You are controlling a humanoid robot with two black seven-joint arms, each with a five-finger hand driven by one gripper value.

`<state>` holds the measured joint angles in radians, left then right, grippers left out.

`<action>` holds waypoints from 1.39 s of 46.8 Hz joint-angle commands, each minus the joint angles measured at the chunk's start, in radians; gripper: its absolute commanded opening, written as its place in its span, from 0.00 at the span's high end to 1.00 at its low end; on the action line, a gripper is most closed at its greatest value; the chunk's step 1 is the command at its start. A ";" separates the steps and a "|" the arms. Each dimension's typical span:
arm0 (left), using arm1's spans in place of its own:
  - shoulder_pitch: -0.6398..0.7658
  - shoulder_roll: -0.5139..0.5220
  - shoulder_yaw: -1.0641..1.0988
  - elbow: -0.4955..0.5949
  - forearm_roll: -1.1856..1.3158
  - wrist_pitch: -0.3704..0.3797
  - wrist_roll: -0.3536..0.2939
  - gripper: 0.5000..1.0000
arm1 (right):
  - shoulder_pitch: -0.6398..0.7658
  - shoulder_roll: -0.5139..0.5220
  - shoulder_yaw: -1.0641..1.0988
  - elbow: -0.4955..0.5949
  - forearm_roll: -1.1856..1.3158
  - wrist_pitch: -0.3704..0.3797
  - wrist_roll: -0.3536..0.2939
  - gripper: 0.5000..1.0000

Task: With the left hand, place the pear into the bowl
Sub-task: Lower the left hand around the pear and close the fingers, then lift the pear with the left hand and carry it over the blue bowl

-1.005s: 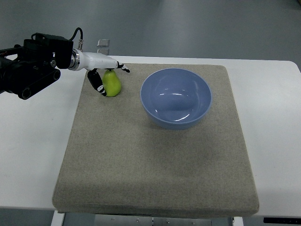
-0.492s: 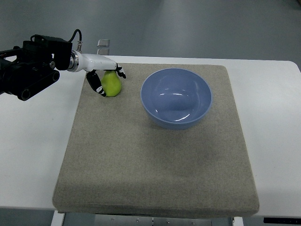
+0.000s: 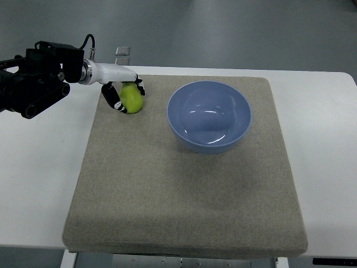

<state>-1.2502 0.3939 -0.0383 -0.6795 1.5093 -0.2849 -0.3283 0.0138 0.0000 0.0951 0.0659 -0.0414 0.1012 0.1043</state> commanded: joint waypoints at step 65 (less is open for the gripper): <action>-0.230 -0.082 -0.028 -0.064 -0.106 0.033 0.000 0.94 | 0.000 0.000 0.000 0.000 0.000 0.000 0.000 0.15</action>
<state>-1.4777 0.3197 -0.0670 -0.7340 1.4045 -0.2514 -0.3283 0.0138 0.0000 0.0947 0.0660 -0.0414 0.1007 0.1044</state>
